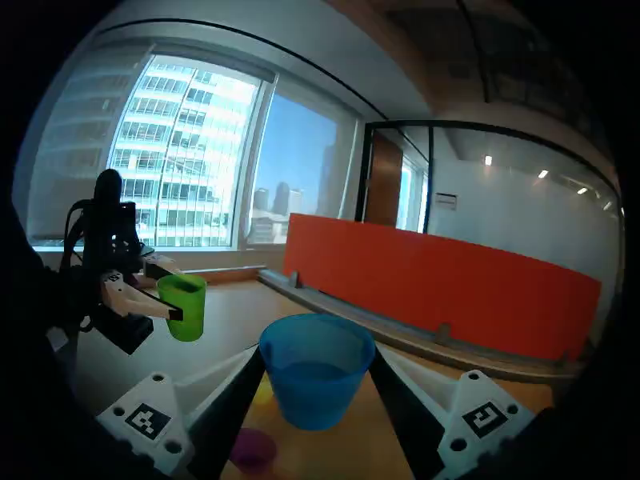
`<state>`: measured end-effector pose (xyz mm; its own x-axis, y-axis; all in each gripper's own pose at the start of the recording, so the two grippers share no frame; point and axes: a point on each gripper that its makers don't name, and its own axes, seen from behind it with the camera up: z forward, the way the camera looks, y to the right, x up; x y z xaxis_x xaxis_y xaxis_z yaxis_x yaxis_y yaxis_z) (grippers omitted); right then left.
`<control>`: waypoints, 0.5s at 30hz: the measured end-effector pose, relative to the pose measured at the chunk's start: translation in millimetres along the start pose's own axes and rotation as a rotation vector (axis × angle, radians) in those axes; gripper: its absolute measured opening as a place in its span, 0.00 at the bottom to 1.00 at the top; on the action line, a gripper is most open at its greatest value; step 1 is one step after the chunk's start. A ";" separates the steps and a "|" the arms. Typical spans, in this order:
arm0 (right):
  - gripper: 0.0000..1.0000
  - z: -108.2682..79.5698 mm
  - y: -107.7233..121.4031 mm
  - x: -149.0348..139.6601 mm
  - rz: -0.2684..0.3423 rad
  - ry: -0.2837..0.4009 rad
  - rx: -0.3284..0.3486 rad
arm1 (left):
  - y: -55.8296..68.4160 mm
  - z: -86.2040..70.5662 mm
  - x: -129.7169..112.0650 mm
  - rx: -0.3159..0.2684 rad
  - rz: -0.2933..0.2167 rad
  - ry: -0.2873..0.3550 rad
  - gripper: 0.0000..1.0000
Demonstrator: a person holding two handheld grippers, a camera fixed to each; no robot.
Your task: Pour water
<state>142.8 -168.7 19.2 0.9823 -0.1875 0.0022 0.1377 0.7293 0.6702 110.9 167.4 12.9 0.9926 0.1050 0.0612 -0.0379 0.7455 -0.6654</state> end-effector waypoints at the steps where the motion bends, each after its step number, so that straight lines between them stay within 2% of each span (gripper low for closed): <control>1: 0.91 0.4 -0.6 0.9 0.001 0.002 0.002 | 0.3 0.4 -0.1 -0.002 0.002 -0.002 0.87; 15: 0.91 3.6 -0.7 18.7 0.017 0.029 0.029 | 6.0 6.0 -1.4 -0.026 0.000 -0.006 0.86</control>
<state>160.5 -175.1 21.5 0.9878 -0.1555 -0.0077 0.1175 0.7125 0.6917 108.5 175.7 13.2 0.9918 0.1092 0.0659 -0.0347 0.7285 -0.6842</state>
